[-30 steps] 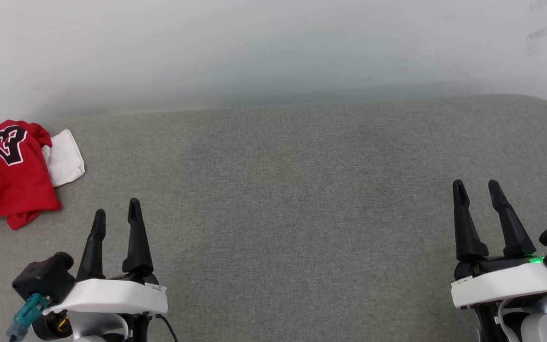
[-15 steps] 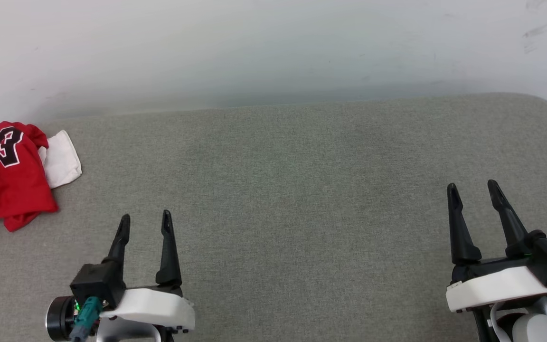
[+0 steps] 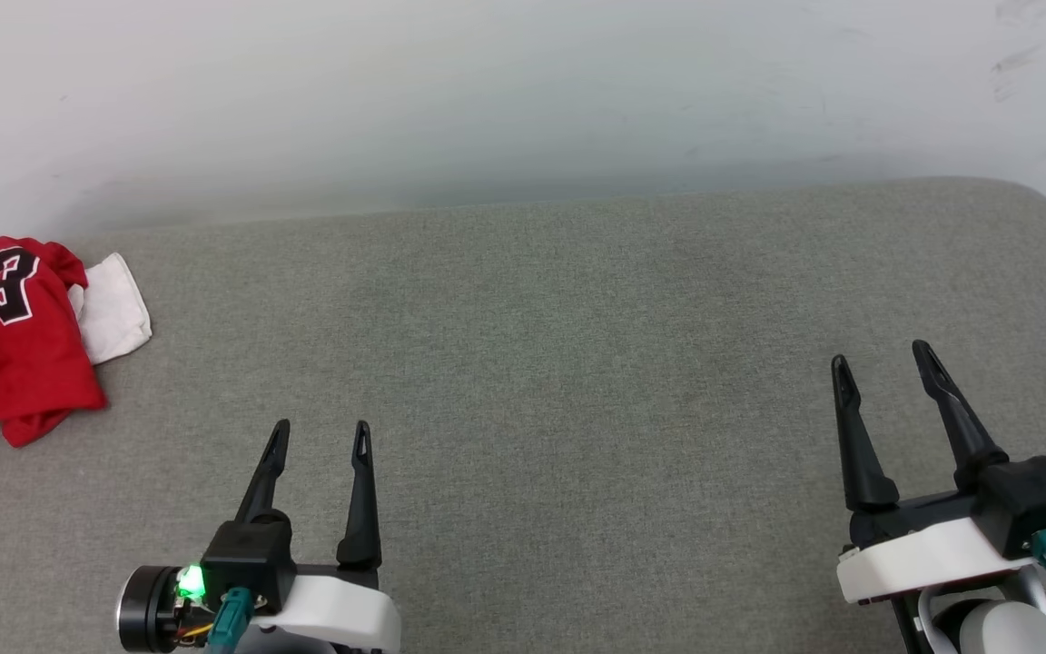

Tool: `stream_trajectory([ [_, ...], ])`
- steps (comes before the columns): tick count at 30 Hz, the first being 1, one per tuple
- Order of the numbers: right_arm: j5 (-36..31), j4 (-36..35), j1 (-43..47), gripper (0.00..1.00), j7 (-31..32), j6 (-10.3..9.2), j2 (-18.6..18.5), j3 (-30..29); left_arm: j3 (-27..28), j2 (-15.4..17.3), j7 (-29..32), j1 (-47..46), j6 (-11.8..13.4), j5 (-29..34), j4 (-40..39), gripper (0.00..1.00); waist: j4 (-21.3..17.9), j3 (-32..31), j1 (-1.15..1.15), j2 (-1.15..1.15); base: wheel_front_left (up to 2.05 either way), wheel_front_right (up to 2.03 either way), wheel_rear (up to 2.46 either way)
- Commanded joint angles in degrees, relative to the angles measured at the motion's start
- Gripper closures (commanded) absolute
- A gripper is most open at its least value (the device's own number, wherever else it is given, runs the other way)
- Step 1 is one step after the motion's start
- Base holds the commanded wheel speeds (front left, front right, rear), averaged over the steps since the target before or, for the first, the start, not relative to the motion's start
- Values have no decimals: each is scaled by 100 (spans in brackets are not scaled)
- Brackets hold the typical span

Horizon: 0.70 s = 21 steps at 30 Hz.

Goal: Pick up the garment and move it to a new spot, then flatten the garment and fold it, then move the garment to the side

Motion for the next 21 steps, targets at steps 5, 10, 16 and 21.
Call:
stream_trajectory([
  [5,124,20,36,0,-103,-1,0,-3,354,-271,-106,135,-303,-263,-214,0,-4,8,0,0,0,0,0],
  [10,524,197,88,0,-155,-1,1,-74,993,-645,-158,273,-952,-180,-246,0,-11,25,0,0,0,0,0],
  [16,476,295,98,0,-211,-1,2,-42,1455,-926,-213,435,-1611,-35,55,0,-31,24,0,0,0,0,0],
  [21,332,329,97,0,-263,-1,2,-52,1724,-1048,-264,427,-1993,266,246,0,-50,17,0,0,0,0,0],
])
